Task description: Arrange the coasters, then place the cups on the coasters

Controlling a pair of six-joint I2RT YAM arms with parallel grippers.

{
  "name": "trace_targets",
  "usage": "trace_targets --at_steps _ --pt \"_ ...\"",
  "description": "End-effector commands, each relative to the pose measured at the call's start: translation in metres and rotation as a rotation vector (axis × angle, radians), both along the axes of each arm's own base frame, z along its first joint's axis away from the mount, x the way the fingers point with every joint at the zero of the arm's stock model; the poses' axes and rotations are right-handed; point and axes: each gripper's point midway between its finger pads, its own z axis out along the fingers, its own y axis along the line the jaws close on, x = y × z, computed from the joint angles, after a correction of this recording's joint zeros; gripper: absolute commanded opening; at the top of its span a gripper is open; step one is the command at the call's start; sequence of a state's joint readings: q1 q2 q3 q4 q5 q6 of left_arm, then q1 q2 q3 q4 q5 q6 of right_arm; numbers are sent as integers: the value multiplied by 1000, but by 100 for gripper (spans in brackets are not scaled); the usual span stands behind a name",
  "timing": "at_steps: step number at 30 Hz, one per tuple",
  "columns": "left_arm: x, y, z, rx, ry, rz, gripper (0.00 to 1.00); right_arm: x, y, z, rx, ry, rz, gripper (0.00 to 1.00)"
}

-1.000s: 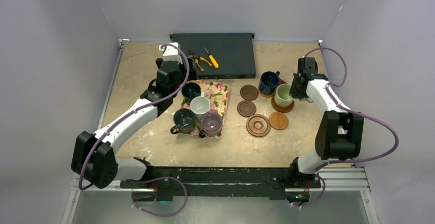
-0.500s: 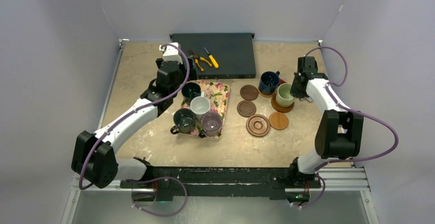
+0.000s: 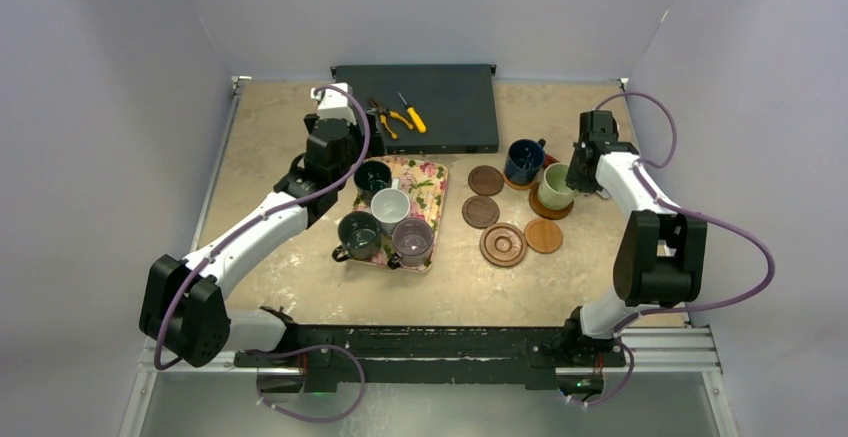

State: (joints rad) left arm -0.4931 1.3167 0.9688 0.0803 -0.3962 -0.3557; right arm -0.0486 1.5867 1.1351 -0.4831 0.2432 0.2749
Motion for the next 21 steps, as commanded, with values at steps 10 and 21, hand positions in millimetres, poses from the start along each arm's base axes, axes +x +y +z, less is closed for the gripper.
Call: trace_targets --at_steps 10,21 --pt "4 -2 16 -26 -37 -4 90 15 -7 33 -33 -104 -12 27" --pt "4 -14 20 -23 -32 -78 90 17 -7 74 -36 -236 -13 38"
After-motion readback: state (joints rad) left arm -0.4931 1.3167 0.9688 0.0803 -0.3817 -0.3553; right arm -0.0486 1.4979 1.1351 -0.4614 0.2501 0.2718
